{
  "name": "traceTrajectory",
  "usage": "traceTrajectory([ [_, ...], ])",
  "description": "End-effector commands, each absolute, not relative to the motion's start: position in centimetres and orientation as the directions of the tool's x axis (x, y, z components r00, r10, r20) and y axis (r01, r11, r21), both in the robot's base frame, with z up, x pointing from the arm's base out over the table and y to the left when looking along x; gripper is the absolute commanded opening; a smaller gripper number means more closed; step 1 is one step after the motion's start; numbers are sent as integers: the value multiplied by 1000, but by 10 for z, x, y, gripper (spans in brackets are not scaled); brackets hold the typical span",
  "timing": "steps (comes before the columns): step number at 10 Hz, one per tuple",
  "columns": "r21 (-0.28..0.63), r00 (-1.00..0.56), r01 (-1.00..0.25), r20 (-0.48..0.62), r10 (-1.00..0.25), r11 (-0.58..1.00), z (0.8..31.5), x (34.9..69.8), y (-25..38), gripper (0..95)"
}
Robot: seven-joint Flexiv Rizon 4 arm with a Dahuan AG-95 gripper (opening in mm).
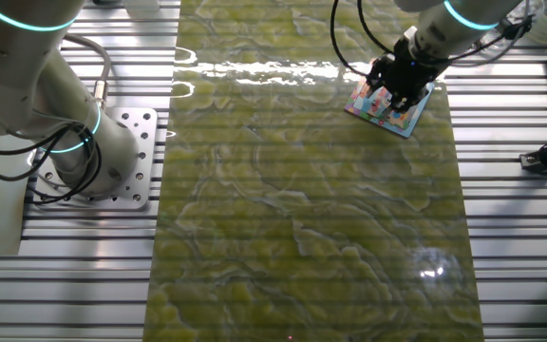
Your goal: Assemble one piece of a puzzle
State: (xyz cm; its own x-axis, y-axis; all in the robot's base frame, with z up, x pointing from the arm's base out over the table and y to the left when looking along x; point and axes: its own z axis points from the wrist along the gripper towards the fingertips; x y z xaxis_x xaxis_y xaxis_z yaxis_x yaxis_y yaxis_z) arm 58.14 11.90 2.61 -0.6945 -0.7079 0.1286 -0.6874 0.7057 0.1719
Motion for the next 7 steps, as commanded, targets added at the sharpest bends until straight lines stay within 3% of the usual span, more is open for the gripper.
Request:
traceTrajectory([
  [1, 193, -713, -663, 130, -689, 723, 31, 581, 123, 380],
  [7, 234, -765, -592, 138, -629, 772, 27, 566, 143, 380],
])
